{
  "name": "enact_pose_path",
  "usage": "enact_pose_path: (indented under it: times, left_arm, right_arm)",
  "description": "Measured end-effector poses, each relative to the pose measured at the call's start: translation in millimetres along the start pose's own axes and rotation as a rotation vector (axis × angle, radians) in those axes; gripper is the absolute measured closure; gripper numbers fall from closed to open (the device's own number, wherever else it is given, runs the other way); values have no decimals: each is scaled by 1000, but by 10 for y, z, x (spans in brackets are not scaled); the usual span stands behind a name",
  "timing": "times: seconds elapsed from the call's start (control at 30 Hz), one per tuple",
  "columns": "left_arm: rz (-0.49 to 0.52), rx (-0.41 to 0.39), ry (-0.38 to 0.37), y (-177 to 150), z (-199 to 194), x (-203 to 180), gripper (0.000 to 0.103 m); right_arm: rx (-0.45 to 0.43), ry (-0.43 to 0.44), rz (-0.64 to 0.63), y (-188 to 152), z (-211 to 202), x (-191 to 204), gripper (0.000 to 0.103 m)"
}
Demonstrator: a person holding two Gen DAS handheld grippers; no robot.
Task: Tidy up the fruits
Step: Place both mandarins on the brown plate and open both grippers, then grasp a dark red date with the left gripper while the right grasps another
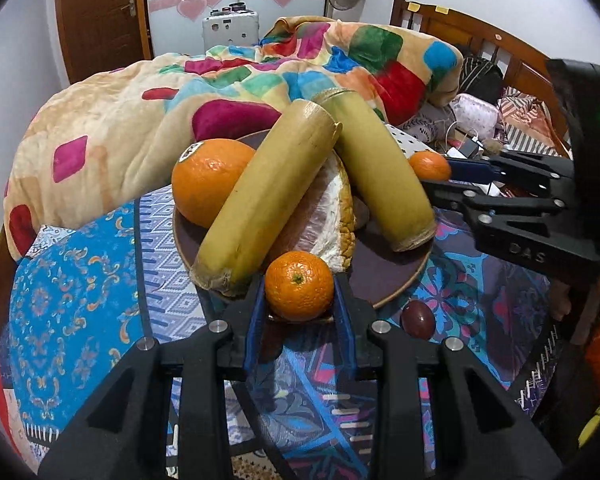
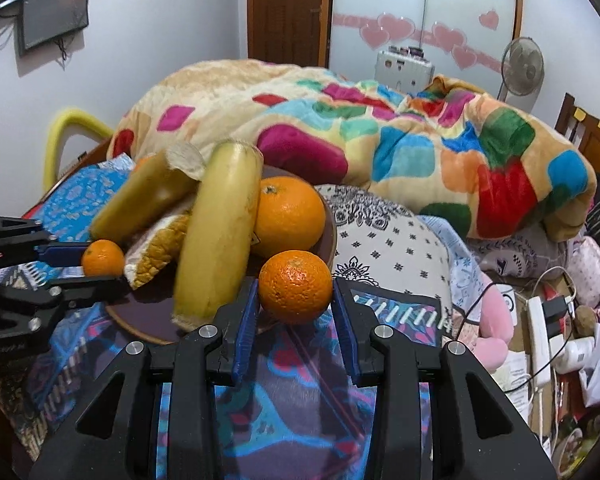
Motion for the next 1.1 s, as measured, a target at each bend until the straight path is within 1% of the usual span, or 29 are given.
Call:
enact_pose_path:
  times: [0.17,0.27,0.33,0.43,0.57,0.7,0.8,0.87,0.9,0.93,1.03,1.1]
  left_arm:
    - [3,-7,1,-11,15,-9,70]
    - [12,-8,7,-25,4,-22,69]
    - [5,-5,-6,-25,-14,-29,62]
    - [-8,-9,-6,-38,-81,-22,58]
    - [-14,-14,3,-85,-204,-13,57]
    - [-29,-46,13,-119,-410,14,57]
    - [-57,-63,17,-152,-577,67,57]
    - [-68,-67,28,-178,-641,113,57]
    - [-72,-68,33,-194,-669,132,57]
    - [-75,-66,38,-217,-694,159,57]
    - [-81,-59,52,-299,-725,221,57]
    - [-88,-42,48,-374,-694,273,57]
  right_arm:
    - [8,16,-11,10,28,43,68]
    - [19,-5,-40,-11,29,98,68]
    - [32,2,-43,-30,29,112,68]
    - [29,-8,-48,-56,-41,119,67]
    - [-3,-1,-31,-77,-263,143,67]
    - [-42,-5,-34,-59,-479,216,67]
    - [-71,-1,-44,-67,-646,312,67]
    - [-88,3,-51,-88,-741,400,64]
    - [-92,6,-53,-93,-751,413,61]
    - [-97,10,-54,-102,-763,447,60]
    - [-90,27,-59,-138,-736,535,60]
    - [-76,45,-59,-181,-680,593,60]
Point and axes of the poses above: each gripper's, at about its wrist camera, not at the fingertips, and z roughly the way its jaws point, x to its left, y to its top, the point moved 4 cm from there along z, roughly the way its jaws point, and after that the axes turned 7 degrees about -z, right-handed, at the moved point
